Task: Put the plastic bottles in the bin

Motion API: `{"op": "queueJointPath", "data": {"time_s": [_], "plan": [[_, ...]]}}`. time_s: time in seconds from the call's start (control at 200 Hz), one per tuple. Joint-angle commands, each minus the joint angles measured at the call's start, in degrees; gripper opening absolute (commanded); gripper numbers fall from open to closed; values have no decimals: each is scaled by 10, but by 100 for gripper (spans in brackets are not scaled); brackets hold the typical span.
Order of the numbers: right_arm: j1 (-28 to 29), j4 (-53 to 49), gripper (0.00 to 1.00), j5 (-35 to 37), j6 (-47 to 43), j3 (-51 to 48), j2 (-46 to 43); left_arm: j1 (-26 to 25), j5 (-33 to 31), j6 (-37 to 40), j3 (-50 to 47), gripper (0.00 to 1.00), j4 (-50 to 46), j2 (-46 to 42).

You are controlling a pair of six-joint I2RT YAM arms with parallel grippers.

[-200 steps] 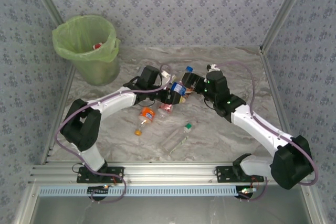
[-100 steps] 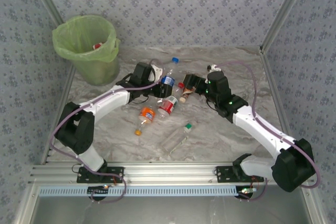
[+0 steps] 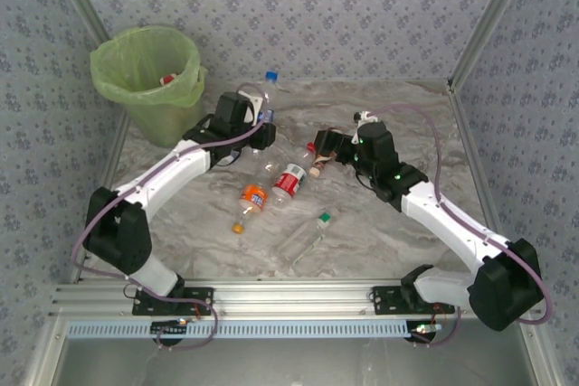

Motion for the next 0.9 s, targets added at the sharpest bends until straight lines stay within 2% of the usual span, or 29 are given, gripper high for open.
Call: {"op": "queueJointPath", "data": {"time_s": [0.0, 0.405, 0.645, 0.894], "plan": [[1, -10, 99, -14, -27, 28, -5, 5, -53, 34, 37, 42, -17, -27], [5, -3, 98, -9, -26, 30, 0, 31, -114, 105, 111, 42, 6, -46], [8, -2, 98, -9, -24, 36, 4, 94, -127, 97, 166, 41, 24, -49], [14, 0, 98, -3, -22, 29, -7, 187, -152, 85, 180, 41, 84, -46]]}}
